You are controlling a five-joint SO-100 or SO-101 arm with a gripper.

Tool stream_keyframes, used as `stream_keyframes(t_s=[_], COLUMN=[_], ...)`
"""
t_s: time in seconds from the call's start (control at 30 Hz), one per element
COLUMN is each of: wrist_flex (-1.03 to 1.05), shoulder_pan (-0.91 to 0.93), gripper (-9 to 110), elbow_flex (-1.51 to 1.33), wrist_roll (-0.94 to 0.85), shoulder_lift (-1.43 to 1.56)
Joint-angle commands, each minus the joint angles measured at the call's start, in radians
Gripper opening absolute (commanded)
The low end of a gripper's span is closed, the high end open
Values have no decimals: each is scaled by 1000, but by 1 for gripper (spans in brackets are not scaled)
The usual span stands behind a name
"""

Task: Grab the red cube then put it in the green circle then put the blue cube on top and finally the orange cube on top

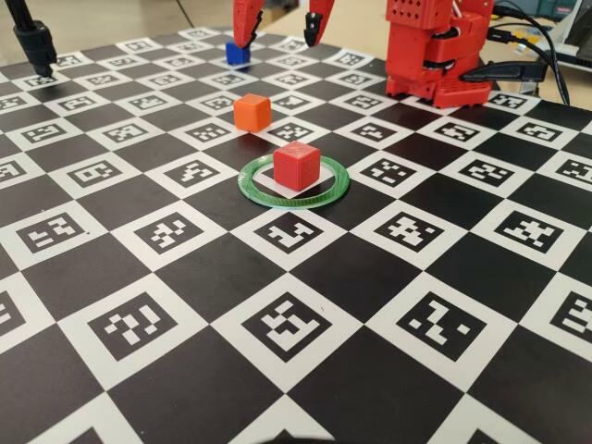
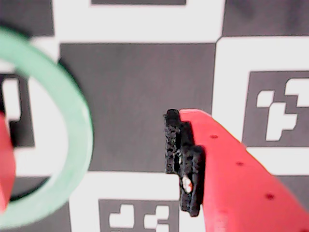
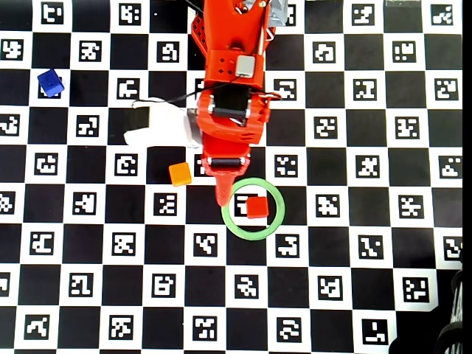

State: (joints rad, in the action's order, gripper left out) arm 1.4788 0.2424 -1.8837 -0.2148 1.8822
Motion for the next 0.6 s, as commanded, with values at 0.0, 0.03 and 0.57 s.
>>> stream_keyframes(t_s=[0.0,0.03,0.57], wrist_flex=[14,15,110], shoulder_pan=[109,137,589], gripper=[47,47,48], elbow_flex=[110,115,313], wrist_roll=[-67,-89,-479], shoulder_lift=[72,71,-77])
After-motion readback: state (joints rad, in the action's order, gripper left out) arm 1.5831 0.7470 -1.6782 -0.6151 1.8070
